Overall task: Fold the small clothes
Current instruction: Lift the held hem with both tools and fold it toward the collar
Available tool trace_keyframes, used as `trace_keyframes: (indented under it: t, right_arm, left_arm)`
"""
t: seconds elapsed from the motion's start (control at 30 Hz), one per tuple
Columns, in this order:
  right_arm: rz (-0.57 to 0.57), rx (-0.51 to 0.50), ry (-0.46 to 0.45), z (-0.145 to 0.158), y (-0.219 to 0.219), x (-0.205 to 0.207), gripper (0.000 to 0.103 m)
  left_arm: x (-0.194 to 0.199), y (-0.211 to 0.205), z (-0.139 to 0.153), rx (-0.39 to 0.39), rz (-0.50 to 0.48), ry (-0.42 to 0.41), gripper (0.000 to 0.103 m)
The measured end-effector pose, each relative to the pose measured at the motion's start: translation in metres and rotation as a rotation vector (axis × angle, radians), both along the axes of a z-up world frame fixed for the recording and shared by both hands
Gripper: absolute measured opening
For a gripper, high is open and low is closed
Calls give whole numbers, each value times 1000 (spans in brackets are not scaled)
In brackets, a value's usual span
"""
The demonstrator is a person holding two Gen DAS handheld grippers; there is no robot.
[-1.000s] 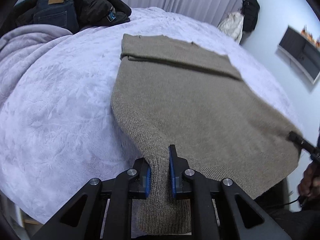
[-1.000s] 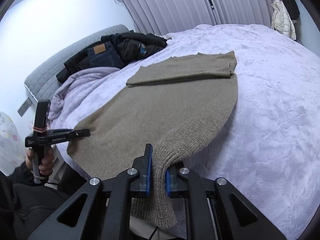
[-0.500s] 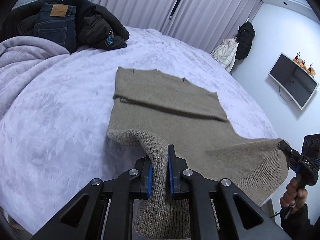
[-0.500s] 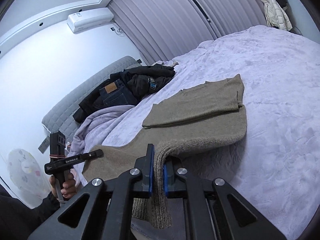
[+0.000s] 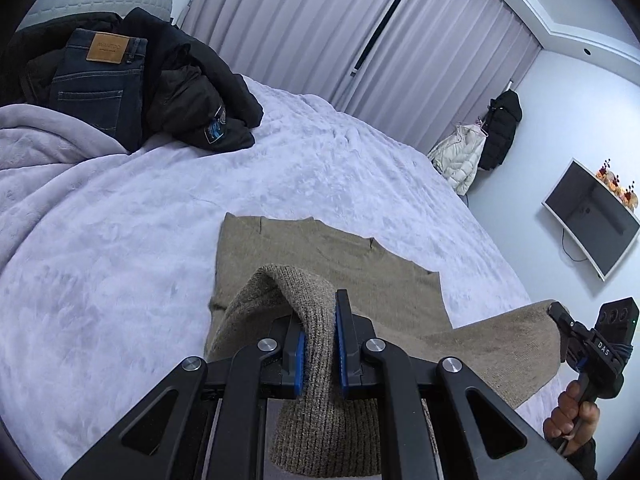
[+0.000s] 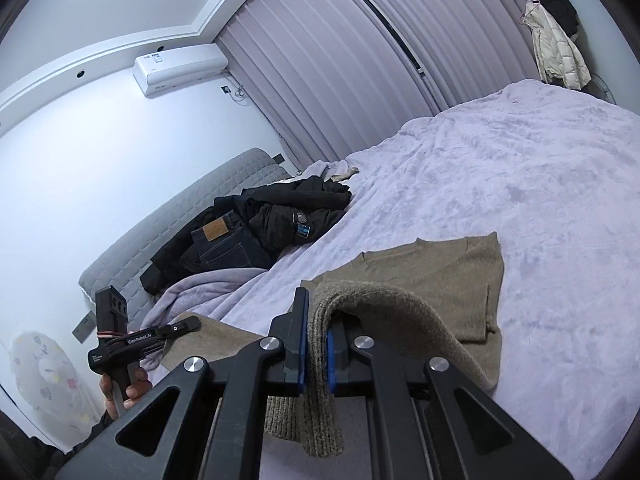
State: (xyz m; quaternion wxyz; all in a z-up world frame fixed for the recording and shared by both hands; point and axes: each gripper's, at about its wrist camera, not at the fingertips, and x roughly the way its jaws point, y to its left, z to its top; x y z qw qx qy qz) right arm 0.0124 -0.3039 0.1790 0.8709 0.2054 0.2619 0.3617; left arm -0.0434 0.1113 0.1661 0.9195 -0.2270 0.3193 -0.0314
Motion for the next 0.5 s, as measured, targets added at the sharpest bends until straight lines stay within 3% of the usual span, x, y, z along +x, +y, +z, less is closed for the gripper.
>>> trace_keyframes:
  t: [0.23, 0.5]
  right_arm:
    - [-85, -48, 65, -14, 21, 92, 8]
    - [-231, -111, 281, -97, 32, 199, 8]
  left_arm:
    - [97, 12, -27, 7, 26, 69, 13]
    - [221, 23, -118, -40, 72, 284, 13]
